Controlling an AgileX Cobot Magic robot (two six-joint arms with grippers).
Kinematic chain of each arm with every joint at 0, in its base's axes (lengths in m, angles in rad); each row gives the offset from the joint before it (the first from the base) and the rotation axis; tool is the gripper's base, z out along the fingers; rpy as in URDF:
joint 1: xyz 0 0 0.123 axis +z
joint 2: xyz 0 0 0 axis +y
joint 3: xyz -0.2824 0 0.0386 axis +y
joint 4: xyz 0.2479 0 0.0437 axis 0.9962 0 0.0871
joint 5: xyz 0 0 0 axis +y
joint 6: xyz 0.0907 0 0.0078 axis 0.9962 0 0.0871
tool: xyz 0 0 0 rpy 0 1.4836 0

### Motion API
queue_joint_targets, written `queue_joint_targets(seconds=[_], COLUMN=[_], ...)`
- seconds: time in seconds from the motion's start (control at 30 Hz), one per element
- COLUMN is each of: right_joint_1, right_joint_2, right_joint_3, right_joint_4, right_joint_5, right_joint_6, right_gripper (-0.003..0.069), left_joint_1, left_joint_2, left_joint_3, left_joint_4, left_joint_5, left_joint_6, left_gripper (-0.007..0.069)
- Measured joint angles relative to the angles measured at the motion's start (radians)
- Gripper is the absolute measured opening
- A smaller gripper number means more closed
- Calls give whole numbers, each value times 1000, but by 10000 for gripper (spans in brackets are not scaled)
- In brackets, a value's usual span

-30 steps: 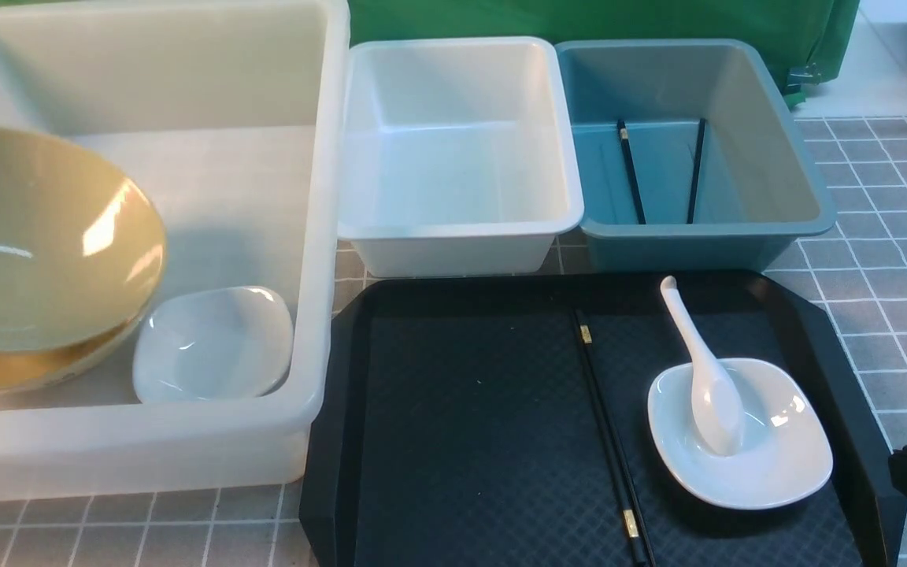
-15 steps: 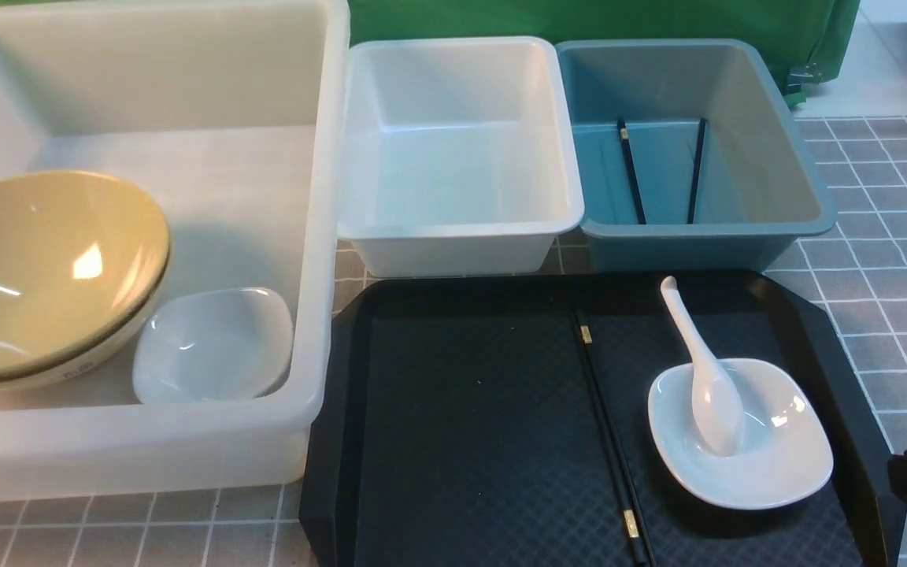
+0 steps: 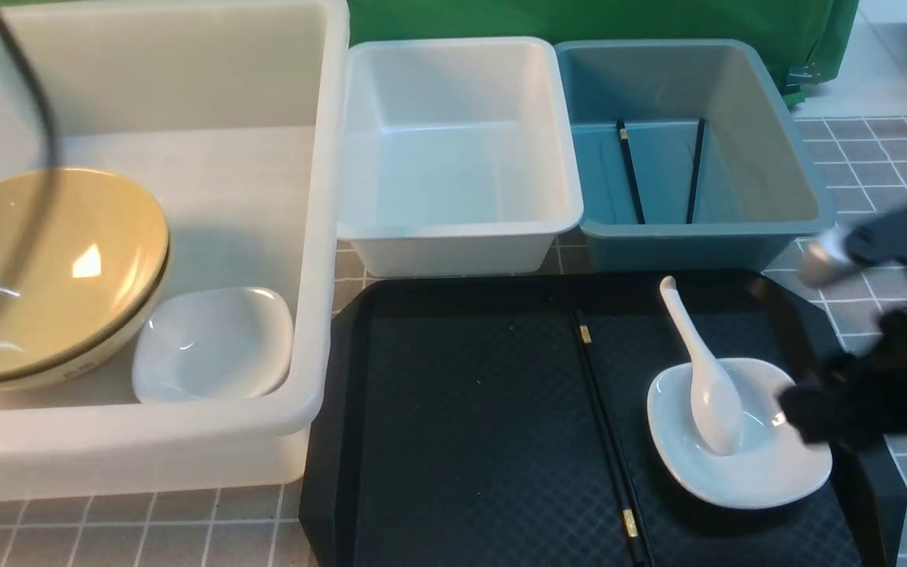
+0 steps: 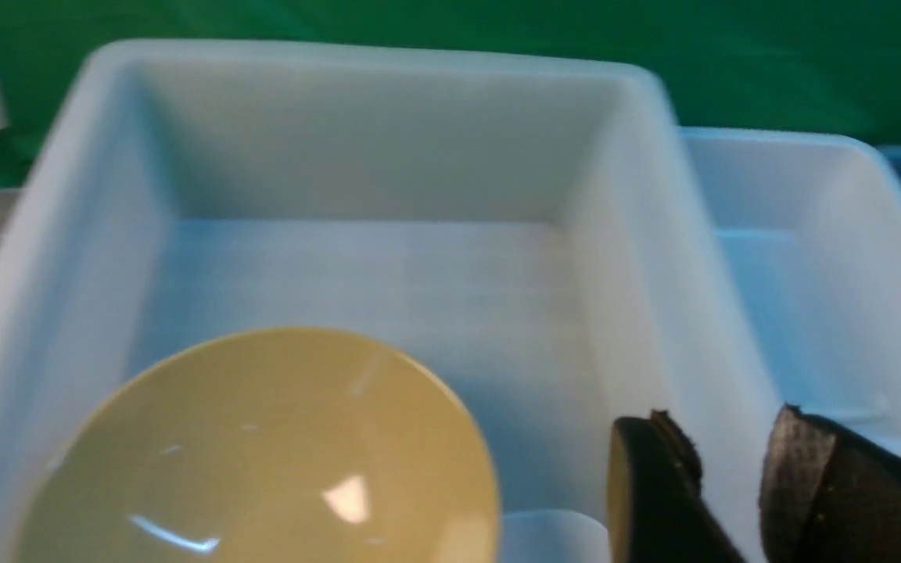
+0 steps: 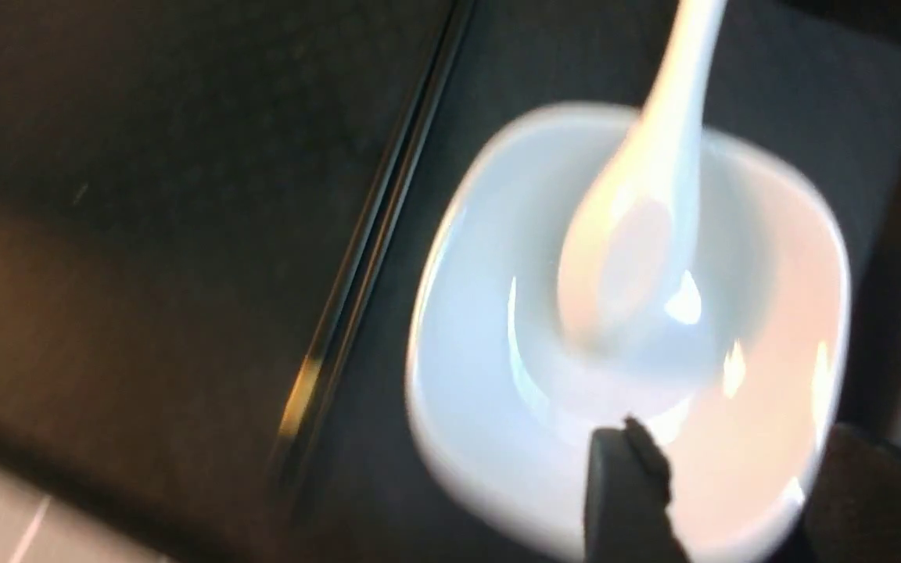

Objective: On grey table put chopsticks spoon bowls plates into blue grey white boxes.
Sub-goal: 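Reach down and grasp the white spoon resting in the bowl with the right gripper, then place the white spoon into the bin of spoons with the right gripper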

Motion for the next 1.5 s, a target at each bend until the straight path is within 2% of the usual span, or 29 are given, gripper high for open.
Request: queue_joint_targets(seconds=[0.1,0.17,0.33,0.47,0.57,0.73,1.03,1.13,1.3,1.4,1.5], right_joint_1=[0,0,0,0,0,0,1,48,119,140,150], right_joint_2=[150,254,457,550,600,582,393,302,353,425,492], right_joint_3=[-71,-119,-204,-242,-268,-270,-270,-279,-353,-412,-463], right_joint_4=[3,4,3,3,3,3,26,59,68,70,70], right_joint_5=[-92,-149,-240,-248,-238,-212,-197,-374,-736,-884,-939], right_joint_6=[-1,-10,-74,-92,-105,-109,-133,-150,-182,-184,-184], right_gripper=[370,371,370,369,299,162,154,154,154,154,154], left_joint_1=[-129,-202,-290,-300,-300,-300,-300,-300,-300,-300,-300], left_joint_2=[-77,-134,-265,-354,-453,-506,-516,-517,-517,-517,-517], left_joint_3=[138,261,508,614,694,720,732,732,732,732,732], left_joint_4=[0,14,38,37,36,35,33,32,32,32,32], left_joint_5=[-11,-11,-1,-29,-165,-252,-311,-345,-345,-345,-345], left_joint_6=[44,103,189,195,195,195,198,198,198,198,198], left_gripper=[6,-8,-11,-11,-11,-11,-11,-11,-11,-11,-11])
